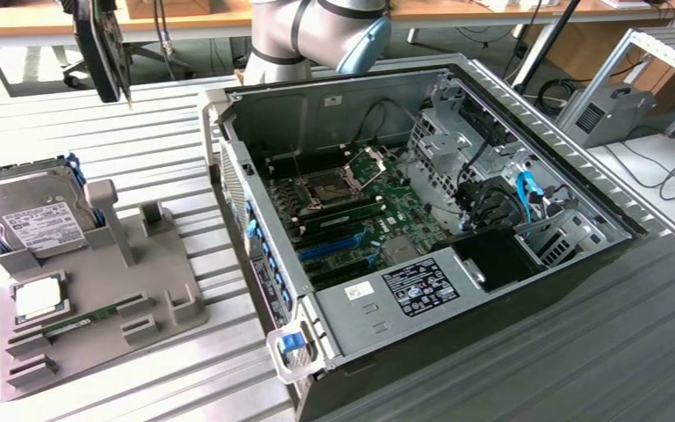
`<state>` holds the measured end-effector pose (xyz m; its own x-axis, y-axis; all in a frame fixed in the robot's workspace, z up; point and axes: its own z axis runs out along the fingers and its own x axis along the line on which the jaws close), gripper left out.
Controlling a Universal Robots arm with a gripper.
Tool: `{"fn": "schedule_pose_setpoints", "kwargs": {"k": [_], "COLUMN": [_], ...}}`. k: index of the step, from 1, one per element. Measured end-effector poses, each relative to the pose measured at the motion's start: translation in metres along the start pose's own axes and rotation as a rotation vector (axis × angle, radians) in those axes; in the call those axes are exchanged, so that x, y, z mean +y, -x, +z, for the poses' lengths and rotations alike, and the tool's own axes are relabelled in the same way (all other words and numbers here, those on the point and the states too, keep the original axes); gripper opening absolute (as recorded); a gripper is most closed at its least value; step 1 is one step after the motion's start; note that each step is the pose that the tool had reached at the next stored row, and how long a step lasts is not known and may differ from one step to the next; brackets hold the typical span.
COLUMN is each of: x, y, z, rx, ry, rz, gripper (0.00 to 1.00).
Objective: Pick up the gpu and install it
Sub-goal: 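Pick up the gpu and move the gpu toward the slot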
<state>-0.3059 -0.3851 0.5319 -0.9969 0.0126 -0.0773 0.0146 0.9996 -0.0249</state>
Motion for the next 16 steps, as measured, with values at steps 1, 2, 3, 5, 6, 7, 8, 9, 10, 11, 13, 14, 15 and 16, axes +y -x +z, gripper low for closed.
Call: {"fn": "schedule_pose_setpoints", "kwargs": {"k": [1, 2, 3, 5, 6, 7, 8, 9, 10, 11, 13, 14, 15, 16], "x": [-0.0001, -0.0002, -0.0002, -0.0003, -0.0004, -0.0005, -0.0006, -0.0006, -0.0007, -0.0007, -0.0007, -0.0007, -0.0007, -0.0007], "y": [0.0000, 0.0000, 0.0000, 0.0000, -0.0001, -0.0001, -0.0001, -0.0001, -0.0001, -0.0002, -0.0002, -0.0003, -0.0003, -0.0003], "z": [0.0001, 0.0001, 0.0002, 0.0004, 0.0006, 0.0007, 0.0009, 0.0012, 0.0015, 0.0018, 0.0024, 0.0028, 0.0031, 0.0036], "rx": [0.0000, 0.0000, 0.0000, 0.0000, -0.0001, 0.0000, 0.0000, 0.0000, -0.0001, -0.0001, -0.0001, -0.0002, -0.0001, 0.0000], "ry": [0.0000, 0.0000, 0.0000, 0.0000, 0.0001, 0.0002, 0.0003, 0.0004, 0.0004, 0.0004, 0.0005, 0.0004, 0.0004, 0.0003], "rz": [0.000, 0.000, 0.000, 0.000, 0.000, 0.000, 0.000, 0.000, 0.000, 0.000, 0.000, 0.000, 0.000, 0.000], "gripper": [0.26, 0.26, 0.26, 0.26, 0.26, 0.26, 0.26, 0.26, 0.26, 0.26, 0.26, 0.26, 0.26, 0.26]}}
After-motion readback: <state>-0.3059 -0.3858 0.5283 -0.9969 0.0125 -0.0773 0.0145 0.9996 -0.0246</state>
